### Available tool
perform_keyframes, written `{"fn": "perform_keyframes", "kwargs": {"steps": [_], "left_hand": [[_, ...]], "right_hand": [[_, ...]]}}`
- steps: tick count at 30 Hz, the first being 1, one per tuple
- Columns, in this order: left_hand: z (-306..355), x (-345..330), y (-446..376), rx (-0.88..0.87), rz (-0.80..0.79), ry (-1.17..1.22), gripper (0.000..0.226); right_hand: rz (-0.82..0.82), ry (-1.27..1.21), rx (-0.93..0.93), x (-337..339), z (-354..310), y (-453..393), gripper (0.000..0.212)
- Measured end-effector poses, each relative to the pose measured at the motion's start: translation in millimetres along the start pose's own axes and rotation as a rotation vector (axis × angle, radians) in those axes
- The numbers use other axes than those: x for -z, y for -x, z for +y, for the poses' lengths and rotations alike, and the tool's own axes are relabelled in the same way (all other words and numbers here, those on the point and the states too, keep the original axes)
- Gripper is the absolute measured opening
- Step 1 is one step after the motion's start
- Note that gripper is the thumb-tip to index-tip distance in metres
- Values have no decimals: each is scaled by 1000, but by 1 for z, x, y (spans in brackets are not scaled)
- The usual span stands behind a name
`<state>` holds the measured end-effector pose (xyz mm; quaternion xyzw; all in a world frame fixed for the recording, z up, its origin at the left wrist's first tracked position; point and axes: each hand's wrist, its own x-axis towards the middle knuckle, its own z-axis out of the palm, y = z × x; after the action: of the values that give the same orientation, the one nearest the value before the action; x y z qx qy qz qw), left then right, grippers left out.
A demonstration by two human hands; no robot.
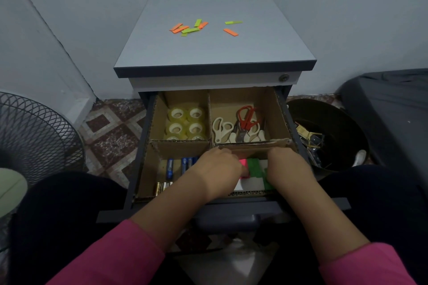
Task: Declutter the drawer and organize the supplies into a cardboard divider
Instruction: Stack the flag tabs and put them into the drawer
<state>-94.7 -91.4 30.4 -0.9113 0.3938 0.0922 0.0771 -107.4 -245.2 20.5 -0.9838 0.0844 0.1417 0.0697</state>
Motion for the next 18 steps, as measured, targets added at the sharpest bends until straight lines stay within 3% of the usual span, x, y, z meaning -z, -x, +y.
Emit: {"fn": "perform_keyframes", "kwargs": {"steps": [18], "left_hand": [[0, -1, 0, -17, -6, -6, 54]], "right_hand": [[-8, -103, -44, 11, 3, 0, 13]]}}
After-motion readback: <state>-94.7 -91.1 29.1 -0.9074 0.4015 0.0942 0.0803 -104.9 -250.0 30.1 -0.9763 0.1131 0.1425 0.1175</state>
